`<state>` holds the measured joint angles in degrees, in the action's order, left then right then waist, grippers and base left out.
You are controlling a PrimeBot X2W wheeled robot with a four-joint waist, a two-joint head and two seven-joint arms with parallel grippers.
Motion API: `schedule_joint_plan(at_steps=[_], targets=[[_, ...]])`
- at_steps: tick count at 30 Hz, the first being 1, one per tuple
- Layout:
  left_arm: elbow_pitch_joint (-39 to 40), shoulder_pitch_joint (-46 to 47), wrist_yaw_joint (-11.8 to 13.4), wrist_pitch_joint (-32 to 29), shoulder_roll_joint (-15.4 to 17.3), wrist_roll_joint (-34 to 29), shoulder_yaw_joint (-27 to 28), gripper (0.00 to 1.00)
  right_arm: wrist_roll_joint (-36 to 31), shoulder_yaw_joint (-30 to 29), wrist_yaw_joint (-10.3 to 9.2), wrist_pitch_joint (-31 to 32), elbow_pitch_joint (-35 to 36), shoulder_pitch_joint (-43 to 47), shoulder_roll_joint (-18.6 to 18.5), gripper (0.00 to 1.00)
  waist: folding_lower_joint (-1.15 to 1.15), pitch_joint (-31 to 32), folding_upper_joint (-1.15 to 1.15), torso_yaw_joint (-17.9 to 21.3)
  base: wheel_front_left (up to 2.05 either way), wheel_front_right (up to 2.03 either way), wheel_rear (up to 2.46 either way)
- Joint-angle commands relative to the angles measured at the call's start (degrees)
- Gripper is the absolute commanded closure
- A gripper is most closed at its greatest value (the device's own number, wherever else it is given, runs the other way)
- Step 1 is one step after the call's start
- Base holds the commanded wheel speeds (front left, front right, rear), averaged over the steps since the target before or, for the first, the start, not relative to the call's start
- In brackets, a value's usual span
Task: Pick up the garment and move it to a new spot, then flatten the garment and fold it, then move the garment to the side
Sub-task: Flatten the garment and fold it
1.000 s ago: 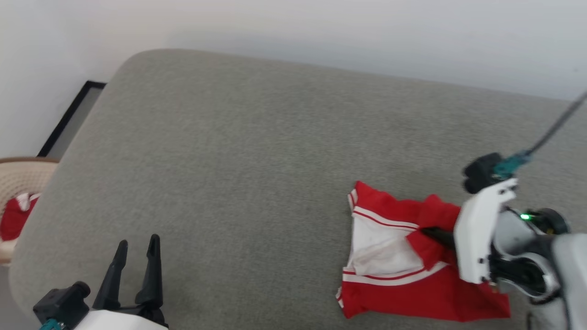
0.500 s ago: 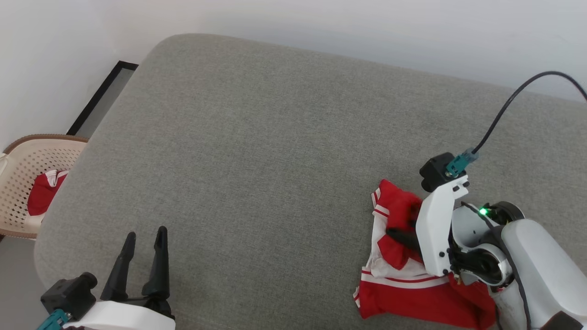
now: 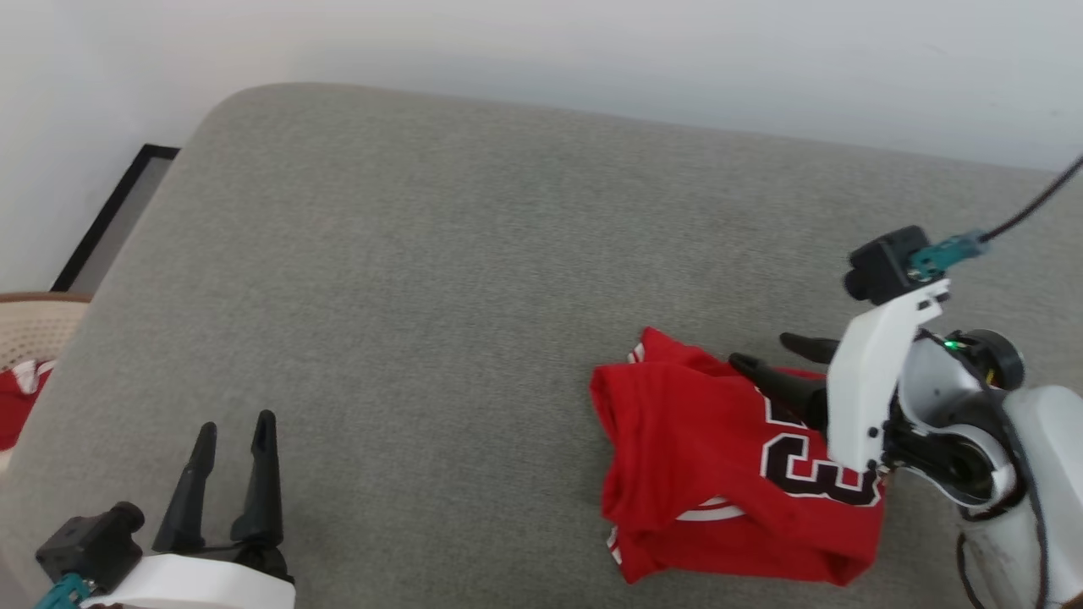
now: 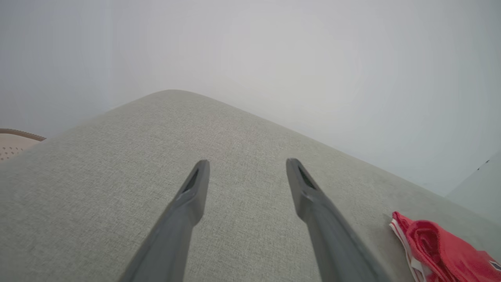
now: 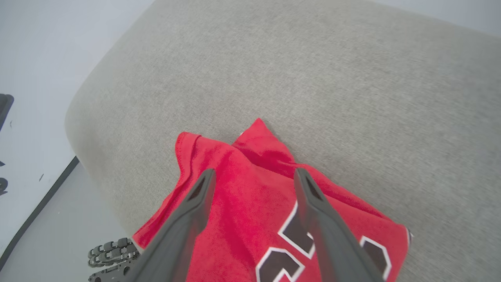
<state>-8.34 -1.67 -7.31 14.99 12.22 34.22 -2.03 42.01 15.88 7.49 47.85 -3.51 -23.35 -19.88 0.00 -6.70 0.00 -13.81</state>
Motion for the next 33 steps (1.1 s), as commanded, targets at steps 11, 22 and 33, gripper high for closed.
schedule_joint_plan(at_steps=[11,22,33], targets=[[0.99,-1.59,-0.15,0.24,1.49,-1.49,1.96,0.0,-3.65,-8.11,0.0,-9.67,3.77,7.02,-0.17,0.0,0.0,1.79,0.0,5.68,0.0,0.0,0.0],[1.85,-4.51,-0.15,0.25,2.42,-3.13,3.65,0.0,-8.35,-10.08,0.0,-30.28,1.4,14.17,-0.26,0.0,0.0,4.52,0.0,10.05,0.0,0.0,0.0],[2.87,-7.56,-0.15,0.24,1.98,-5.11,4.47,0.0,-11.89,-10.08,0.0,-46.09,-4.23,19.69,0.7,0.0,0.0,6.93,0.0,12.15,0.0,0.0,0.0]])
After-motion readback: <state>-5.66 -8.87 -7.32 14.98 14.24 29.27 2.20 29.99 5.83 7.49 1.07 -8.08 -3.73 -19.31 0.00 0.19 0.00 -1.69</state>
